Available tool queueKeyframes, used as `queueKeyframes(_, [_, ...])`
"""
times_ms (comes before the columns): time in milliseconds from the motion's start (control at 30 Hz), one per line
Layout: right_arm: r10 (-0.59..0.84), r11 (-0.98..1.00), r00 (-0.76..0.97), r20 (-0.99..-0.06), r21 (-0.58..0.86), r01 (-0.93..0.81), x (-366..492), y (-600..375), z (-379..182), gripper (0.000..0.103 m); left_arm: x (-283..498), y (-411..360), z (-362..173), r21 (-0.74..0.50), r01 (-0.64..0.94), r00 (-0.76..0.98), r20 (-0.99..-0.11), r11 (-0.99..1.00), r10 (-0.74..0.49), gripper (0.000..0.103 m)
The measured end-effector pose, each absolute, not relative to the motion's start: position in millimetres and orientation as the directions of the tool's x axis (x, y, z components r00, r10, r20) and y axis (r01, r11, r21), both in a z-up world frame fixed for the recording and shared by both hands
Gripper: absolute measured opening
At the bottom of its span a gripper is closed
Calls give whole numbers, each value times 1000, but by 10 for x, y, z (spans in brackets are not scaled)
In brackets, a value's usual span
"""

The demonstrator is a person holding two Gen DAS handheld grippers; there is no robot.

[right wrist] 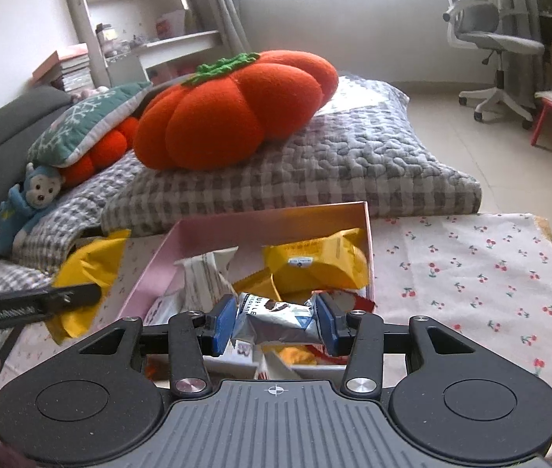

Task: Organize snacks
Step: 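Carry the yellow pack and wrapped chocolate over the pink box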

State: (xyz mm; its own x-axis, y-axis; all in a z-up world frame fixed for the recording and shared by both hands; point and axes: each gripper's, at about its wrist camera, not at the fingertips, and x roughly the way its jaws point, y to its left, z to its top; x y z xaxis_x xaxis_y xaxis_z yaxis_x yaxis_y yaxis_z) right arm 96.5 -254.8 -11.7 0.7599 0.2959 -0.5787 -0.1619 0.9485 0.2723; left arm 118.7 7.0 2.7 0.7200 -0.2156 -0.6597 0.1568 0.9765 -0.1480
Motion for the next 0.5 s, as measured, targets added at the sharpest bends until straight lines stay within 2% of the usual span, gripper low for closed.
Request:
queueKeyframes(233, [311, 942, 735, -603, 296, -156, 1201, -2515, -314, 43, 1505, -154, -228, -64, 178, 676, -717, 982, -169, 38])
queueKeyframes(500, [334, 915, 719, -609, 394, -92, 1428, -2688, -499, 43, 1769, -260, -367, -23, 202, 671, -725, 979, -155, 38])
